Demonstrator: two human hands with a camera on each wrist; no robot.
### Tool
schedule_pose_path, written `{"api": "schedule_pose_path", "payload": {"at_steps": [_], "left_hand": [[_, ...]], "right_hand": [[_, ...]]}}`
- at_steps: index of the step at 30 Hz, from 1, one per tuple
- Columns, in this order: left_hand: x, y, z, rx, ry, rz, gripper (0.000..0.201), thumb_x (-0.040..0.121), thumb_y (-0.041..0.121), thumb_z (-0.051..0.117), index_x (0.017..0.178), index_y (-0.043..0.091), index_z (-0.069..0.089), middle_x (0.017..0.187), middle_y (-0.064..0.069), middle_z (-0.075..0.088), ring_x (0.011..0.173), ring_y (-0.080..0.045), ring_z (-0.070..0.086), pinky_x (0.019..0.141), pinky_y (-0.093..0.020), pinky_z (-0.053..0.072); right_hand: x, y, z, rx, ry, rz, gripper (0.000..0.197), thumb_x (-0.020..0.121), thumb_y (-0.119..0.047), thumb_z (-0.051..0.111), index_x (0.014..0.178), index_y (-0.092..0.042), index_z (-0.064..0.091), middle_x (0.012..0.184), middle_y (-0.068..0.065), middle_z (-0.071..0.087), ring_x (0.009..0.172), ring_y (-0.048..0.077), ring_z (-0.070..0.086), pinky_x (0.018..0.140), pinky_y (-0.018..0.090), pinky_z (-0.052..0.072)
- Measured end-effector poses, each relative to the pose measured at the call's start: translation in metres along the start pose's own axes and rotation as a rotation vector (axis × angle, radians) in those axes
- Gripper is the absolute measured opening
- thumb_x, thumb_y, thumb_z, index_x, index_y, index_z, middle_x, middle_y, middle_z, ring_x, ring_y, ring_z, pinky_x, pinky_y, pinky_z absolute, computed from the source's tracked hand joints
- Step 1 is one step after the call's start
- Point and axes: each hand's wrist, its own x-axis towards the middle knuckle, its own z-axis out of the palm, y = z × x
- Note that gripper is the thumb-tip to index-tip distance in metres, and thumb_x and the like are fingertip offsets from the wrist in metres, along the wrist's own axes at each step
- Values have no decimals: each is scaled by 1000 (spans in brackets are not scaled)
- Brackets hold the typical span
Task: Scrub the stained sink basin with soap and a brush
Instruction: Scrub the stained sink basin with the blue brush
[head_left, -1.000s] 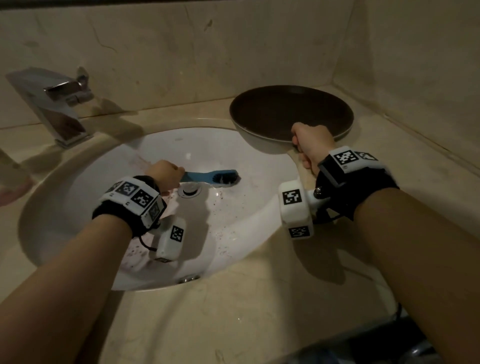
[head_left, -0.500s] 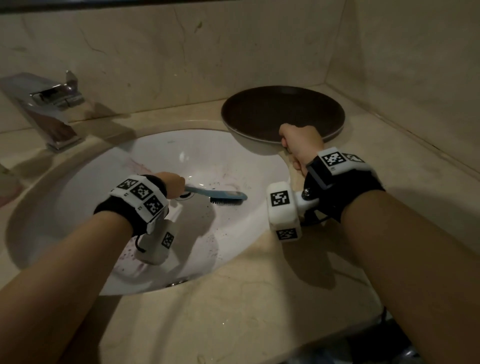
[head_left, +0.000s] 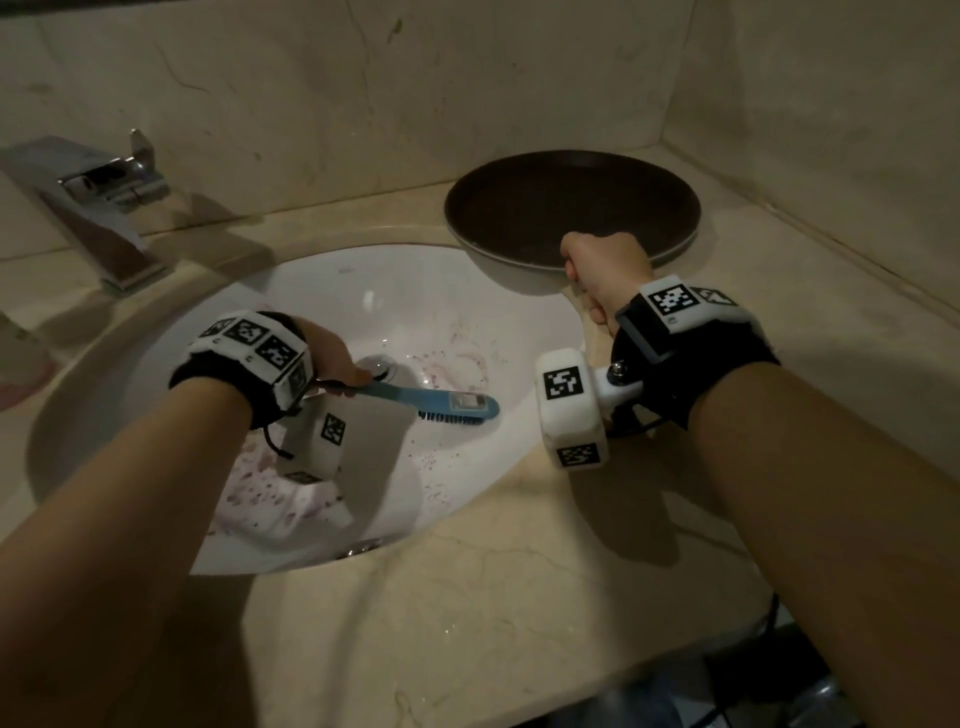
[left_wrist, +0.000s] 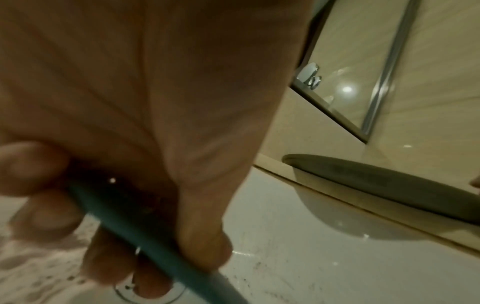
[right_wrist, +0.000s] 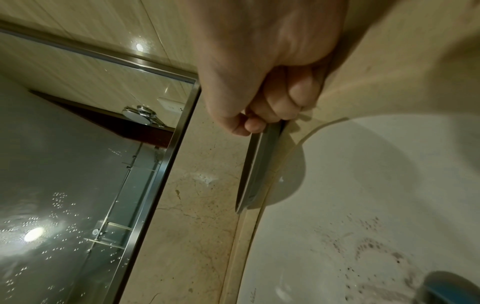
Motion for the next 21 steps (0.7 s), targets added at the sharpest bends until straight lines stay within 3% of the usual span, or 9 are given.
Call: {"api": "schedule_pose_path", "payload": {"at_steps": [3,6,8,11,13,14,17,19,21], "left_hand": [[19,-12,8,-45,151,-25,41,98,32,40,68,6,51,60,-1,43,54,-13,42,51,-18,37],[47,-34,12,-53,352,-36,27,92,24,50,73,6,55,68,-6,49,78,-27,61,78,-36,55],[65,-42,17,-14,316,-79,22,86,25,53,83,5,60,84,-9,60,88,-29,63,87,-41,53],[43,-35,23,-198,152,-61,45,85,43,55,104,4,64,99,-12,64,94,-28,61,90,-35,48],[30,-30,23,-498,-87,-56,50,67,45,75,97,6,66,97,-14,62,90,-24,57,90,-38,47],[25,-28,21,-471,-149,-35,41,65,39,79,91,9,67,100,-13,63,90,-23,56,94,-39,46],[29,-24,29,-333,-44,3,18,85,32,63,89,14,65,117,-16,62,97,-26,57,99,-39,44],[40,-27,32,-180,24,-32,26,93,32,49,95,9,62,114,-17,63,101,-30,60,89,-34,47],[93,-56,38,-58,113,-28,40,88,36,45,106,4,62,103,-12,66,98,-30,64,91,-37,52]], "right_hand": [[-1,0,0,8,-2,3,18,81,-24,50,66,-14,50,56,-1,45,46,16,37,45,26,27],[-2,0,1,6,3,-2,18,79,-24,50,64,-15,50,56,-1,45,47,16,36,45,26,27],[-2,1,1,5,0,-2,18,79,-24,50,63,-15,50,55,-1,44,47,16,36,45,26,27],[0,1,0,-4,1,-2,22,80,-24,49,60,-15,49,52,-1,43,46,16,36,45,27,27],[0,1,1,-10,5,0,22,81,-25,50,61,-15,49,52,-1,43,45,16,36,45,26,27],[0,1,1,-9,8,2,22,81,-25,50,61,-15,49,53,-1,43,45,16,36,45,26,26],[-1,1,1,6,6,3,20,81,-24,50,63,-14,49,53,-2,44,45,16,36,45,26,26],[-1,0,1,9,2,5,20,81,-24,50,64,-15,50,54,-2,44,45,15,36,45,26,26],[-1,1,1,12,2,7,20,81,-24,50,64,-15,50,55,-1,45,46,15,36,45,26,26]]}}
